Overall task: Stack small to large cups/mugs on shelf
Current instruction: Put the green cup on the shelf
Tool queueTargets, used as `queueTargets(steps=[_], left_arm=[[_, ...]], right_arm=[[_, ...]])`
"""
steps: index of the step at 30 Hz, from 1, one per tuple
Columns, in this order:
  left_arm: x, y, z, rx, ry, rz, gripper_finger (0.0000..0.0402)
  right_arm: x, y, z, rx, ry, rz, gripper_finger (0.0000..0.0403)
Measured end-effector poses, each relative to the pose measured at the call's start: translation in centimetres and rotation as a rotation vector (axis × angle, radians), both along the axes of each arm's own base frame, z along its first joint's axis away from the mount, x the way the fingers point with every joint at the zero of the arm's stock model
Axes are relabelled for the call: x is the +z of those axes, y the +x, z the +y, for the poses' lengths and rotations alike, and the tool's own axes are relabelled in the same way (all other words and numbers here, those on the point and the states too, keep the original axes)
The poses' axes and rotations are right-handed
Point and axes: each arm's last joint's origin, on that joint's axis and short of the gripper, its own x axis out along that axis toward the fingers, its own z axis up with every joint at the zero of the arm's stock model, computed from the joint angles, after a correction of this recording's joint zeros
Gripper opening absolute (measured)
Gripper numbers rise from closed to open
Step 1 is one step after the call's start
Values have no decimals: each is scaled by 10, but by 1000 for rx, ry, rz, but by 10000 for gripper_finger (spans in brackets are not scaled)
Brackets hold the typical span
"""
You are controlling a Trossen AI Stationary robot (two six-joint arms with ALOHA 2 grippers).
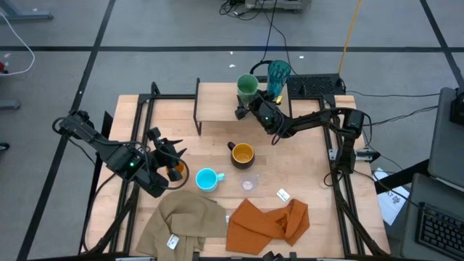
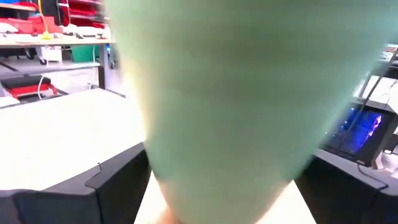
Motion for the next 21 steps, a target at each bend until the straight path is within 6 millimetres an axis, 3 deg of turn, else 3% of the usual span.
queueTargets(steps=[21], left_arm=[[0,0,0,0,0,0,143]], right_arm=[[1,0,1,3,-6,0,354]])
